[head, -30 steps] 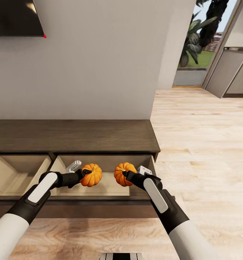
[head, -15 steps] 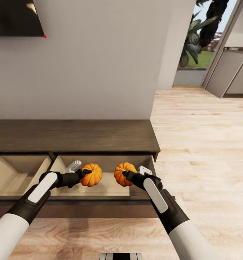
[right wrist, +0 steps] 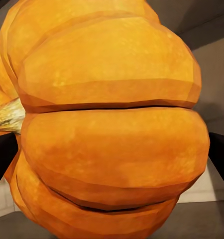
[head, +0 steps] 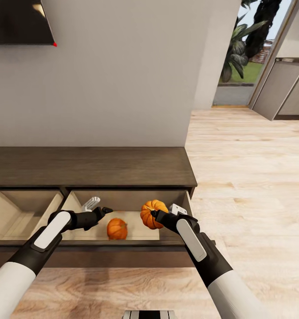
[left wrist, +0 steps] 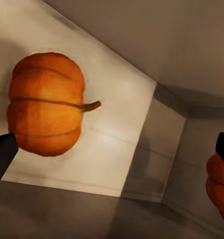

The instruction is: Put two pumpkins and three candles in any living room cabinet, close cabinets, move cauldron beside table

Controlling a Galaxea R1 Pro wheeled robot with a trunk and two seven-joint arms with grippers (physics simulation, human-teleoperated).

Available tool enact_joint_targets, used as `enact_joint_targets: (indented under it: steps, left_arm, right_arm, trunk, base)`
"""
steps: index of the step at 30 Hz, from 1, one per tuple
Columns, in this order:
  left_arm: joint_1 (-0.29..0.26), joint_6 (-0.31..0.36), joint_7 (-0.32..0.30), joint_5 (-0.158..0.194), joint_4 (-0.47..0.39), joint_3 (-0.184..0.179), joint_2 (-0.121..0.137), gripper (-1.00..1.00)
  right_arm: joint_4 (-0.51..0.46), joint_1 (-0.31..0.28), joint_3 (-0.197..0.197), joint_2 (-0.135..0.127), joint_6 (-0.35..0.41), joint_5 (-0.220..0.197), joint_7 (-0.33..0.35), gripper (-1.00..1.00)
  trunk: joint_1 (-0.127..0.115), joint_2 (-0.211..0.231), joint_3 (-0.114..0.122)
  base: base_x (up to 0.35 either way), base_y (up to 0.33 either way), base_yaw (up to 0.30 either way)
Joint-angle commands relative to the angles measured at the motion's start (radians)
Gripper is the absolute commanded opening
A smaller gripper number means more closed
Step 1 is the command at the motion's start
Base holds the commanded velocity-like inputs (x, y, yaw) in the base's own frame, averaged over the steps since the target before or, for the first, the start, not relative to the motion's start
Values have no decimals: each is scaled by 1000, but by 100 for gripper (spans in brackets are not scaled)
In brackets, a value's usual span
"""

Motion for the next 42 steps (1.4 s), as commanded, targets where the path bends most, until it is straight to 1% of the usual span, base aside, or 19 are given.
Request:
enact_joint_targets:
  steps: [1, 18, 20, 26, 31, 36, 40, 42]
  left_arm:
    - [-1, -1, 9, 11, -1, -2, 1, 100]
    - [-1, -1, 9, 10, -1, -1, 1, 100]
    - [-1, -1, 9, 10, -1, -1, 1, 100]
    - [-1, -1, 9, 10, -1, -2, 1, 100]
    - [-1, -1, 9, 10, -1, -1, 1, 100]
    - [-1, -1, 9, 11, -1, -1, 1, 100]
    - [-1, -1, 9, 11, -2, -2, 1, 100]
    - [0, -1, 9, 11, -2, -2, 1, 100]
  right_arm:
    - [-1, -1, 1, 0, 0, -10, -11, -100]
    - [-1, -1, 1, 0, 0, -10, -11, -100]
    - [-1, -1, 1, 0, 0, -10, -11, -100]
    - [0, -1, 1, 0, 0, -11, -11, -100]
    - [0, -1, 1, 0, 0, -11, -11, -100]
    - [0, -1, 1, 0, 0, -11, -11, -100]
    - [0, -1, 1, 0, 0, -11, -11, -100]
    - [0, -1, 1, 0, 0, -11, -11, -100]
  trunk:
    - [0, 0, -1]
    - [0, 0, -1]
    - [1, -1, -9]
    - [1, -1, -9]
    - [3, -2, -28]
    - [3, -2, -28]
    - [5, -3, -43]
    - [5, -3, -43]
  base:
    - [0, 0, 0]
    - [0, 0, 0]
    - [0, 0, 0]
    - [0, 0, 0]
    - [0, 0, 0]
    - [0, 0, 0]
    - [0, 0, 0]
    - [0, 0, 0]
